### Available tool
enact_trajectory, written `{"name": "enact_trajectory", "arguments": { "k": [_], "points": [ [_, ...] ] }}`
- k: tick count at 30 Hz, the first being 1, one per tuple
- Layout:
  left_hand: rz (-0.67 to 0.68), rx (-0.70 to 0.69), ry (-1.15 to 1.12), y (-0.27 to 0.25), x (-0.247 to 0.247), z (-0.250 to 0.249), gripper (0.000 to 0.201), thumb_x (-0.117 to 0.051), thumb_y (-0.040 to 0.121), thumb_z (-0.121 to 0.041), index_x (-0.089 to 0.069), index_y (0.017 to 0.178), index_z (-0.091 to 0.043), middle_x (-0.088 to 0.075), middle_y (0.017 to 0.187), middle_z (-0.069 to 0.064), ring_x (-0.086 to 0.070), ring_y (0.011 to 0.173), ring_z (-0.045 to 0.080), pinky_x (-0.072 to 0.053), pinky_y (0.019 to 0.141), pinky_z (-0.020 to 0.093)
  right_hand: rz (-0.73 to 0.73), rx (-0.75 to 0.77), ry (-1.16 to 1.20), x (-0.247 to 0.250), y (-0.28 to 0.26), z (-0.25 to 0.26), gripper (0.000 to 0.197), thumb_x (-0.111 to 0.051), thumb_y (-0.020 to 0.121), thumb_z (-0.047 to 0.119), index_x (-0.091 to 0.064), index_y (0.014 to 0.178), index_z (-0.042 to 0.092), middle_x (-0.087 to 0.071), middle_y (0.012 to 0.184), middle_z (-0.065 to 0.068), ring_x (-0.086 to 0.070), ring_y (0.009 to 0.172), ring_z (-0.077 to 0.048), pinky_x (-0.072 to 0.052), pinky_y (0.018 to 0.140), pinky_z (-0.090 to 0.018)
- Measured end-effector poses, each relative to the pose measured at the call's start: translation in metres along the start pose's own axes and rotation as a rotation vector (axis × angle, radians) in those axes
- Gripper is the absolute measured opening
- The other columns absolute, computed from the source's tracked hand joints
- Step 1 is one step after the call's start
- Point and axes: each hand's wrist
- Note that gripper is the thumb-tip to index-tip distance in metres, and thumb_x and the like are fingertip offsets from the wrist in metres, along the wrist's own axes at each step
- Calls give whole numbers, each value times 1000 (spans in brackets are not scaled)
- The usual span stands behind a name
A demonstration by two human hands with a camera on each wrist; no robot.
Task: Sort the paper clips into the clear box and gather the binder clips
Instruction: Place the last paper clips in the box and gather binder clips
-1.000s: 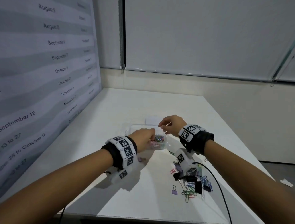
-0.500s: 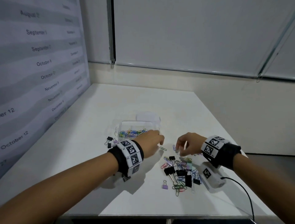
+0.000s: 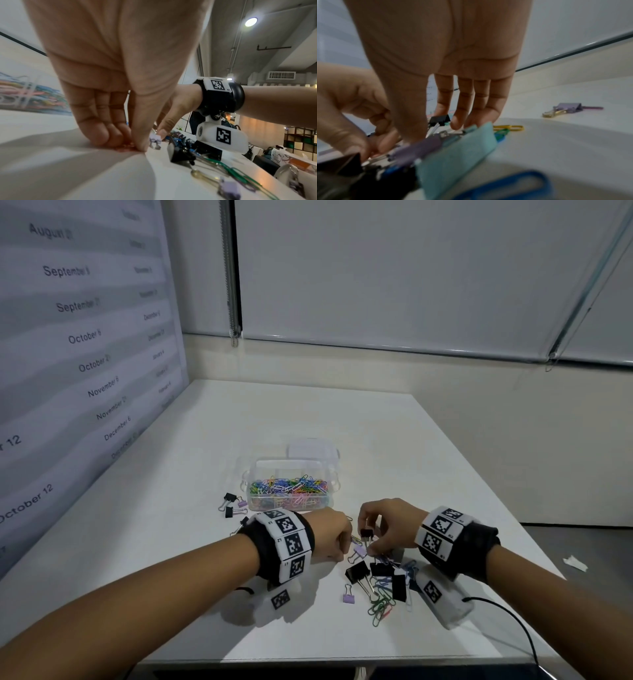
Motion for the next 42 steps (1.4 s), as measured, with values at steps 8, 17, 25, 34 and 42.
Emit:
{"name": "enact_trajectory", "arguments": {
  "k": [8, 17, 25, 34, 42],
  "points": [
    [-39, 11, -34, 7, 1, 0, 33, -66, 82, -7, -57, 113, -9, -67, 109, 11, -60, 103, 26, -41, 76, 25, -4, -7, 47, 6, -11, -14, 22, -74, 74, 16, -59, 65, 31, -67, 76, 9, -61, 72, -9, -50, 72, -22],
    [-42, -38, 27, 20, 7, -8, 39, -72, 80, -18, -61, 117, -10, -58, 120, 12, -57, 108, 28, -38, 79, 25, -15, -158, 106, 22, -34, -42, 15, -79, 69, 26, -67, 62, 31, -69, 68, 9, -55, 60, -3, -46, 60, -16],
    [-38, -36, 62, 17, -1, -12, 21, -59, 88, -12, -67, 106, -3, -68, 112, 12, -61, 105, 27, -43, 79, 26, -50, -232, 78, 29, -35, -63, 8, -76, 73, 25, -68, 74, 25, -62, 60, 10, -52, 50, -2, -43, 57, -18],
    [-3, -30, 249, 25, -3, -10, 11, -53, 87, -9, -52, 77, -10, -53, 82, 10, -55, 80, 30, -45, 72, 34, -4, -125, -84, 21, -12, -29, 32, -82, 65, 26, -67, 93, 26, -60, 92, 11, -58, 77, -9, -45, 61, -15],
    [-41, -7, 269, 14, 0, 1, 43, -50, 75, 4, -21, 50, -17, -20, 54, 2, -19, 54, 22, -18, 50, 26, 9, -133, -59, 17, 18, -10, 61, -79, 69, 18, -51, 124, 24, -59, 109, 3, -54, 83, -13, -41, 75, -23]
  ]
}}
Point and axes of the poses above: each hand's wrist, its own y-axis towards the middle knuckle, its own x-axis out of the back of the hand, z = x × y
